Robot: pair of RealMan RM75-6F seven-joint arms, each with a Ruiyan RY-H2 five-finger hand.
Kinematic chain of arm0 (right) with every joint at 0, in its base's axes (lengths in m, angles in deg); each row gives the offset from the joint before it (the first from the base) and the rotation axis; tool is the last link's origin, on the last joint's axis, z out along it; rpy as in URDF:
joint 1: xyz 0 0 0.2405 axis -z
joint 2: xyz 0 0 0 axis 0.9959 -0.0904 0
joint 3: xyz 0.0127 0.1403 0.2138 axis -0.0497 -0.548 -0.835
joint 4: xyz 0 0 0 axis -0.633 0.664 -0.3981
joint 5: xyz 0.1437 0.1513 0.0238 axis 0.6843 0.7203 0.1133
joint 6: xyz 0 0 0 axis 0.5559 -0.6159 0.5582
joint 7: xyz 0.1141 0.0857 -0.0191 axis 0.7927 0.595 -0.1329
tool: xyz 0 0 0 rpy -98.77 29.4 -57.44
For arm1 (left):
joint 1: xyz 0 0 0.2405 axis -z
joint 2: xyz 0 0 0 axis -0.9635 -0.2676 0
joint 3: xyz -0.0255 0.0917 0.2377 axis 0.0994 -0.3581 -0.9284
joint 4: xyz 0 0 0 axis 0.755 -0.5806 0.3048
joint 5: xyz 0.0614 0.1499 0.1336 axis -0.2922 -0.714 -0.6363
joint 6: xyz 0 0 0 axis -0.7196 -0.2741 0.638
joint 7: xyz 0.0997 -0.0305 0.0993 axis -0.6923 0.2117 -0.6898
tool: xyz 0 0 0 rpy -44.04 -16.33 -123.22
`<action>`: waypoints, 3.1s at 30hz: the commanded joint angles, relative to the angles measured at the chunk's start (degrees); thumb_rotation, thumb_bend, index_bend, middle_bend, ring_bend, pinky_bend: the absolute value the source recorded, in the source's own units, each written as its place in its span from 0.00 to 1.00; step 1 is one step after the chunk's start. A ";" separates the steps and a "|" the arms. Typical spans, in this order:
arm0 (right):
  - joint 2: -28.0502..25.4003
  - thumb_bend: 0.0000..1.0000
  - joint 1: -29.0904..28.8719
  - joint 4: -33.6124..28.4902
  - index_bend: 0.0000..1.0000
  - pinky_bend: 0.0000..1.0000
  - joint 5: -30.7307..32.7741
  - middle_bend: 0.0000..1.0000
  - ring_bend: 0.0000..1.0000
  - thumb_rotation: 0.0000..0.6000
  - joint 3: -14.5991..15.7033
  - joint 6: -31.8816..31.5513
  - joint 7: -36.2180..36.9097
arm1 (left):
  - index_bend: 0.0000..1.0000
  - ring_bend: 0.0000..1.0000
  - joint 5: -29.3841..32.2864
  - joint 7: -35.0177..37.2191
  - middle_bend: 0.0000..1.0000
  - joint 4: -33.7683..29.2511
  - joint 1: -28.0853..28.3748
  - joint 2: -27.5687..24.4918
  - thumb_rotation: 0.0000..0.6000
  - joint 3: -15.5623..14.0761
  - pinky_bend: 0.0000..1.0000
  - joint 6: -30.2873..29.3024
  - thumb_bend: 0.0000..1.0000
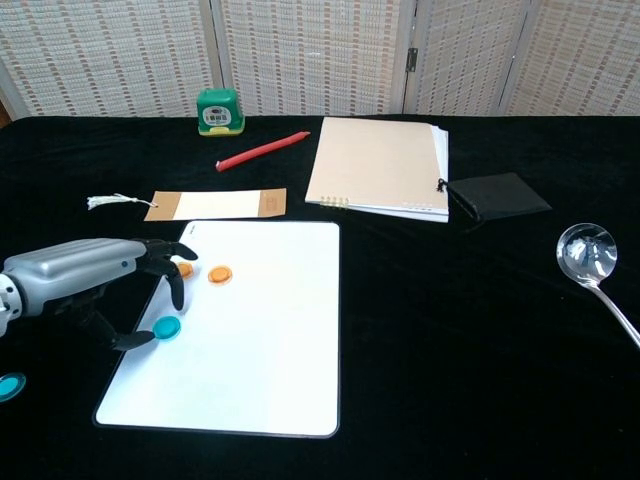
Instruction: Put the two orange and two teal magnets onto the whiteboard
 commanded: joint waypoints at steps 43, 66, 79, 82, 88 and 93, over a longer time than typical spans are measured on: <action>0.23 0.37 -1.34 -1.91 0.00 0.00 -2.34 0.00 0.00 1.00 0.61 0.63 -2.15 | 0.44 0.00 -10.64 8.37 0.11 3.87 -16.19 -7.27 1.00 -9.77 0.00 -14.02 0.39; 0.04 0.37 -1.09 -2.06 0.00 0.00 -2.20 0.00 0.00 1.00 0.82 0.38 -2.20 | 0.45 0.00 -11.26 9.63 0.11 5.80 -17.03 -5.81 1.00 -8.79 0.00 -12.40 0.39; 0.03 0.37 -0.85 -1.84 0.00 0.00 -2.23 0.00 0.00 1.00 0.82 -0.08 -1.84 | 0.51 0.00 -12.23 9.67 0.11 5.22 -16.24 -5.96 1.00 -7.81 0.00 -11.94 0.39; 0.03 0.37 -0.85 -1.73 0.00 0.00 -2.21 0.00 0.00 1.00 0.80 -0.09 -1.71 | 0.51 0.00 -12.95 9.49 0.11 3.66 -15.18 -6.77 1.00 -7.09 0.00 -11.71 0.39; -0.10 0.37 -0.85 -1.64 0.00 0.00 -2.22 0.00 0.00 1.00 0.71 -0.23 -1.42 | 0.50 0.00 -14.11 8.51 0.11 -0.77 -10.94 -8.22 1.00 -4.22 0.00 -9.33 0.39; 0.21 0.37 -0.80 -1.06 0.00 0.00 -1.88 0.00 0.00 1.00 0.78 0.03 -0.86 | 0.49 0.00 -13.21 6.98 0.11 -2.52 -6.28 -7.02 1.00 -1.26 0.00 -4.73 0.39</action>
